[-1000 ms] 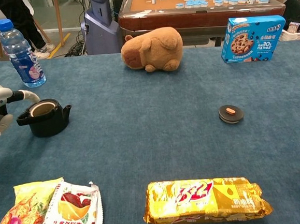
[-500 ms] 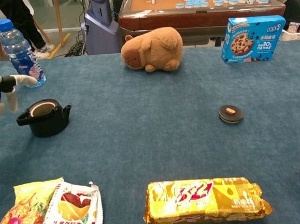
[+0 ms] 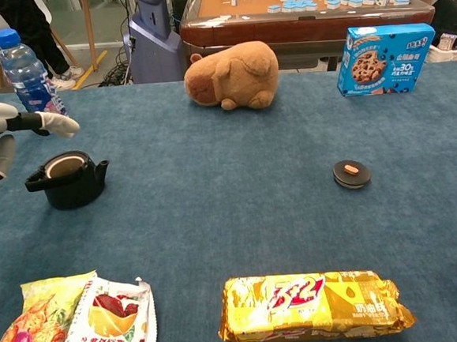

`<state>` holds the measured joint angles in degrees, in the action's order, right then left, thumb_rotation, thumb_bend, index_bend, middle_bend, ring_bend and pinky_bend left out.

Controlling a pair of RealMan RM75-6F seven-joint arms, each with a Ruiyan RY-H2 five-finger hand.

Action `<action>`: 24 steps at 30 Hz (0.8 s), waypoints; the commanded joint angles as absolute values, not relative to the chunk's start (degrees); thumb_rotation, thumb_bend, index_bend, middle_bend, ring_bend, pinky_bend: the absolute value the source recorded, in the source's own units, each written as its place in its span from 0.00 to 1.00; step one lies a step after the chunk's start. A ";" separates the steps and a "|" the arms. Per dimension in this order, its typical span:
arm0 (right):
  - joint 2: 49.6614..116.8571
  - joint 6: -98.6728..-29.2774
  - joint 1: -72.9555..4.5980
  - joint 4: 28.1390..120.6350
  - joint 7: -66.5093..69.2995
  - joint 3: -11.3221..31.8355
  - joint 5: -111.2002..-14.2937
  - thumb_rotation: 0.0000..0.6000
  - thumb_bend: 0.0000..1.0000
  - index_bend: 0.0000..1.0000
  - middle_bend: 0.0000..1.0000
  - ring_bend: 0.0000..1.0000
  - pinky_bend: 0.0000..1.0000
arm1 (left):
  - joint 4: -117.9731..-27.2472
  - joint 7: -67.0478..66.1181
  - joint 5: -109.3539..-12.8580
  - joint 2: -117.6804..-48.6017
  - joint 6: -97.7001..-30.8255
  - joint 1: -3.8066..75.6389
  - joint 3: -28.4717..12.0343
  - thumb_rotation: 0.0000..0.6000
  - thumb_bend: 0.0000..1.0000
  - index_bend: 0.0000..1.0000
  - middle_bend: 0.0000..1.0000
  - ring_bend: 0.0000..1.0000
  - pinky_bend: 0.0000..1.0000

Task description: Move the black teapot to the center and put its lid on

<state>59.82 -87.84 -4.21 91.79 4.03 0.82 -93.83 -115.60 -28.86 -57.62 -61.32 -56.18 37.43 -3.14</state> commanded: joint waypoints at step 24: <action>59.27 -89.78 -3.43 91.41 5.79 0.86 -94.44 1.00 0.26 0.37 0.37 0.32 0.43 | -117.16 -45.45 -31.88 -63.79 -60.77 50.31 -0.91 1.00 0.95 0.09 0.15 0.17 0.74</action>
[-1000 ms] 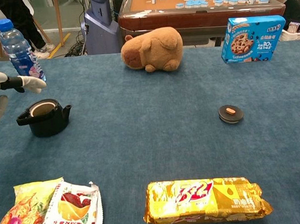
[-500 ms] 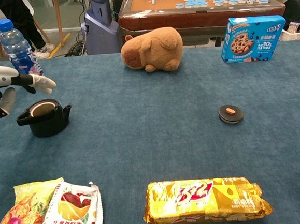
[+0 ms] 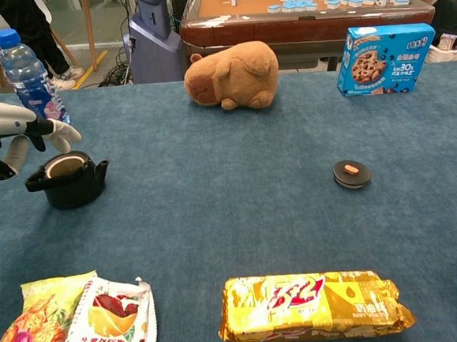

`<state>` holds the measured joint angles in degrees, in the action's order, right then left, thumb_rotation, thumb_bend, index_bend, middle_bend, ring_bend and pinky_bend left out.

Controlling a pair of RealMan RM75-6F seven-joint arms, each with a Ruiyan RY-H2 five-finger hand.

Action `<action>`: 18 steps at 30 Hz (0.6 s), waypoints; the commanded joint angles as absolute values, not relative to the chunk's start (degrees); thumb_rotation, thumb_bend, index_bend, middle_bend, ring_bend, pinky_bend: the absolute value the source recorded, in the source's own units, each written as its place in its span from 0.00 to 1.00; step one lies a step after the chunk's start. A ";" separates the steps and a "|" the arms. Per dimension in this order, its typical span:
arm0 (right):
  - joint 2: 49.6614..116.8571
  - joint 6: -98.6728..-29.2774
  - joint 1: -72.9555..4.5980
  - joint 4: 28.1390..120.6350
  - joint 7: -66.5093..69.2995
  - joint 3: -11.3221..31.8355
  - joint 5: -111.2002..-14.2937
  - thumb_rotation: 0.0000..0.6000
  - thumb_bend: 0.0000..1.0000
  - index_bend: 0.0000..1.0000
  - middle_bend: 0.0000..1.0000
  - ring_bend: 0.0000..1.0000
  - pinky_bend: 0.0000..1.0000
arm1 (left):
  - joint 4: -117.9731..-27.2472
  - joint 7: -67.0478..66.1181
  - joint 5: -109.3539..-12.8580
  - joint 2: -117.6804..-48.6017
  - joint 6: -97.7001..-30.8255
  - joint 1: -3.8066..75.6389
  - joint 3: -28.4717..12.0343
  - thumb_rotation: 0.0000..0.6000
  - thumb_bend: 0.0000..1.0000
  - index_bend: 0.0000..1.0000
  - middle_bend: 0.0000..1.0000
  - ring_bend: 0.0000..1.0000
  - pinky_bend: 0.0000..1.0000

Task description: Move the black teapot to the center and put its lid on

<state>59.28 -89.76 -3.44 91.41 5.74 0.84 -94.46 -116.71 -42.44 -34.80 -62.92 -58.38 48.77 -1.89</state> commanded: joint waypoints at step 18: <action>59.18 -89.72 -3.43 91.26 6.21 0.98 -94.31 1.00 0.26 0.37 0.37 0.32 0.43 | -118.28 -53.81 -21.44 -66.55 -67.80 54.65 -0.07 1.00 0.95 0.17 0.26 0.23 0.74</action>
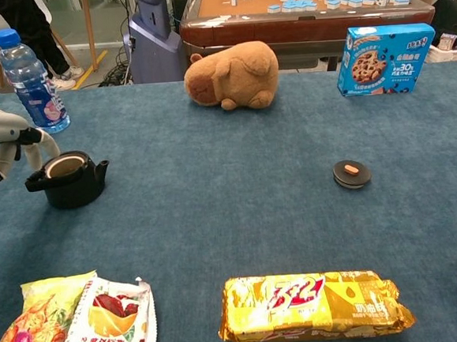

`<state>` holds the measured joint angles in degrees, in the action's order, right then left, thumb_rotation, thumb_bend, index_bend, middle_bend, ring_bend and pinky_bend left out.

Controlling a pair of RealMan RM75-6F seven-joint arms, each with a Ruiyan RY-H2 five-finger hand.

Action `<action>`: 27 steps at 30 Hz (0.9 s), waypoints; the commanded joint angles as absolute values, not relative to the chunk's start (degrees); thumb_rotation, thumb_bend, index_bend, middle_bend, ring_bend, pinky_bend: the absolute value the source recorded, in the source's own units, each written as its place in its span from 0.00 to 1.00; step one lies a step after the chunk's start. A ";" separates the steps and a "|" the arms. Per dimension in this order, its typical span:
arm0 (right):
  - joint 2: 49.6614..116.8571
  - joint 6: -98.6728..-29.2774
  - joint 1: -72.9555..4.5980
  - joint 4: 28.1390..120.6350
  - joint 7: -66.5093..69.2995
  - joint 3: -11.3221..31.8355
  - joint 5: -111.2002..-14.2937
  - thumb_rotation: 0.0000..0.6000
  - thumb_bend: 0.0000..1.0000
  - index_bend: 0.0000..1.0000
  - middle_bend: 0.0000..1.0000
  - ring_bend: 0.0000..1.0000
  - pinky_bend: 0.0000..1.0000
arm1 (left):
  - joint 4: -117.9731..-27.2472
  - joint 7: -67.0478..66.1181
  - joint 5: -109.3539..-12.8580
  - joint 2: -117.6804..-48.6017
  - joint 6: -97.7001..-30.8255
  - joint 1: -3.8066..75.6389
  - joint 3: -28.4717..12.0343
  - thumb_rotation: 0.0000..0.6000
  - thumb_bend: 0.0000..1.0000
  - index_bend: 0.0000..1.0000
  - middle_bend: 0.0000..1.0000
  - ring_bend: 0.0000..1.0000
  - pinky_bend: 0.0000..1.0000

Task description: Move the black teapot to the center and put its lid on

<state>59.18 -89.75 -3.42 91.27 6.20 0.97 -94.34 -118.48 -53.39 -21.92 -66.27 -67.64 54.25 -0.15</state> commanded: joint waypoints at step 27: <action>59.03 -89.46 -3.50 91.20 6.57 1.03 -94.19 1.00 0.26 0.37 0.37 0.32 0.43 | -114.60 -53.55 -20.64 -69.54 -67.24 56.27 0.48 1.00 0.95 0.21 0.32 0.26 0.74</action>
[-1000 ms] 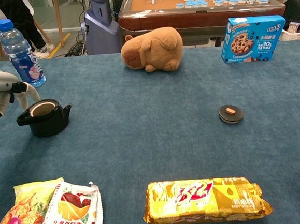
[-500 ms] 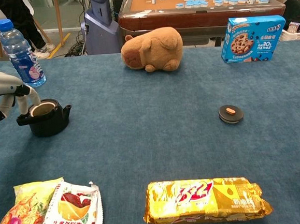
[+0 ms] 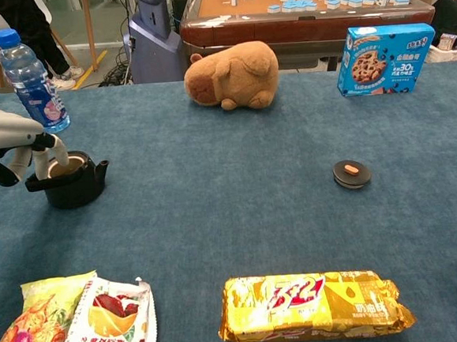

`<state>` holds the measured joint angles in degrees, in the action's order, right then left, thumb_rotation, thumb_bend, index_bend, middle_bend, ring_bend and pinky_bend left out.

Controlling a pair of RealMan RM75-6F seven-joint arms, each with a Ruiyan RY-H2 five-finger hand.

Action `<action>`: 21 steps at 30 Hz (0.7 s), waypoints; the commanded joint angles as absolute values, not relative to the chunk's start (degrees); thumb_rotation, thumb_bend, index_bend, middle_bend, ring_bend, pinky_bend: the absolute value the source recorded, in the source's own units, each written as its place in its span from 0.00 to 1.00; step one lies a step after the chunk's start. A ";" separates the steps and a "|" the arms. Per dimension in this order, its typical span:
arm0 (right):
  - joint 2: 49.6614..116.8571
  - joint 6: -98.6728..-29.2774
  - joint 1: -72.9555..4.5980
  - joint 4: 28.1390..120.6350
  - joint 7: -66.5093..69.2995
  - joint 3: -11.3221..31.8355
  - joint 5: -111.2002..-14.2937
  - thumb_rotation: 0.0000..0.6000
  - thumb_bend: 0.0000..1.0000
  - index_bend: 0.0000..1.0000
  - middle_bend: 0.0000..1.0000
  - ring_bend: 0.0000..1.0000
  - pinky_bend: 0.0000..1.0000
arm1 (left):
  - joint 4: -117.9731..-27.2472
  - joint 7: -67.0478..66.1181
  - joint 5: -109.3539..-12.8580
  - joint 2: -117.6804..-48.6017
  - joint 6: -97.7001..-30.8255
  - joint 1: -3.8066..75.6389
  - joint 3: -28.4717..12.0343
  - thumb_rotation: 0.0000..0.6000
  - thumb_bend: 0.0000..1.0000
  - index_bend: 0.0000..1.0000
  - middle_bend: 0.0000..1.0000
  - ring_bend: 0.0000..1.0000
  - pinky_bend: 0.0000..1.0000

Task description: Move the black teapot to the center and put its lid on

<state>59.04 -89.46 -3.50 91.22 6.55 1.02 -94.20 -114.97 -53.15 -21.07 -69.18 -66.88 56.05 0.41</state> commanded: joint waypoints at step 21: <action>58.93 -89.29 -3.55 91.17 6.80 1.05 -94.08 1.00 0.26 0.37 0.37 0.32 0.43 | -113.15 -54.85 -19.28 -71.47 -67.74 57.06 0.70 1.00 0.95 0.27 0.38 0.29 0.74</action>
